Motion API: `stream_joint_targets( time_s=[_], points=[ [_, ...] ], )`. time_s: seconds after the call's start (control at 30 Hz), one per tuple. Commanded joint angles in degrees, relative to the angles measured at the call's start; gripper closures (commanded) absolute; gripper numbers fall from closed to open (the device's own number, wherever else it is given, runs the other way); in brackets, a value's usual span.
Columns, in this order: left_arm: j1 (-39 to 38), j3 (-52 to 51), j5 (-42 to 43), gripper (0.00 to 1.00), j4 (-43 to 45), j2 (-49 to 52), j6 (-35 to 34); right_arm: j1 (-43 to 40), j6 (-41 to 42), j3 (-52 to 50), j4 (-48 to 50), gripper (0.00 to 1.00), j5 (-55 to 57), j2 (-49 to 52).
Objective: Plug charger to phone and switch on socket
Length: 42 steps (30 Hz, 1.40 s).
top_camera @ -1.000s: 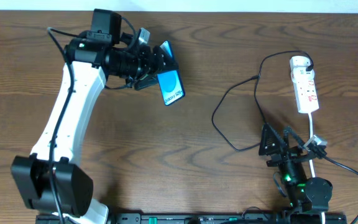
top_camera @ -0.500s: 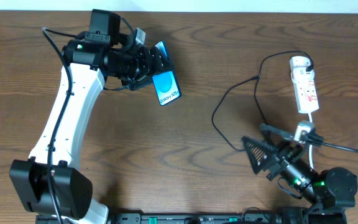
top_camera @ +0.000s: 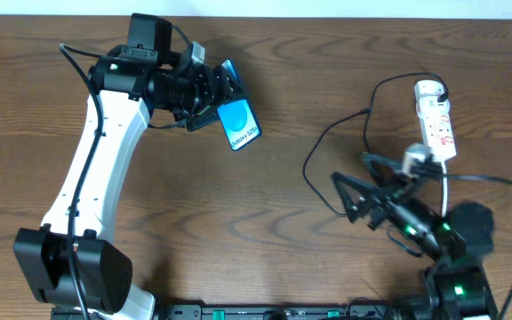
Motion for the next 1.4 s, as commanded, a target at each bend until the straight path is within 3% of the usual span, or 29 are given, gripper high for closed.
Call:
stream_joint_targets(
  time_s=[0.0, 0.2, 0.33, 0.43, 0.73, 0.87, 1.07, 1.37],
  points=[
    [-0.96, 0.39, 0.57, 0.27, -0.09, -1.60, -4.68, 9.51, -1.18, 3.74, -2.51, 0.03, 12.33, 5.49],
    [-5.44, 0.39, 0.50, 0.27, 0.83, -1.60, -5.42, 28.98, -2.25, 4.02, 0.79, 0.01, 35.52, 12.26],
    [-6.69, 0.39, -0.31, 0.27, 1.18, -1.60, -7.41, 35.78, -2.21, 4.00, 4.68, 0.04, 45.57, 13.29],
    [-7.19, 0.39, -0.33, 0.27, 1.20, -1.60, -9.35, 40.02, -2.16, 4.00, 9.27, 0.16, 53.27, 16.26],
    [-9.05, 0.39, -0.31, 0.27, 1.18, -1.60, -11.85, 40.87, -0.90, 4.00, 30.49, 0.17, 56.04, 33.00],
    [-9.14, 0.39, -0.28, 0.27, 1.11, -1.60, -12.92, 40.87, -0.76, 4.00, 39.78, 0.32, 55.82, 39.82],
    [-9.16, 0.39, -0.31, 0.27, 0.26, -1.60, -12.90, 40.87, 1.03, 4.00, 42.27, 0.50, 55.91, 42.12],
    [-9.16, 0.39, -0.28, 0.27, 0.07, -1.60, -12.90, 40.81, 1.03, 4.00, 44.35, 0.60, 56.52, 42.12]
  ],
)
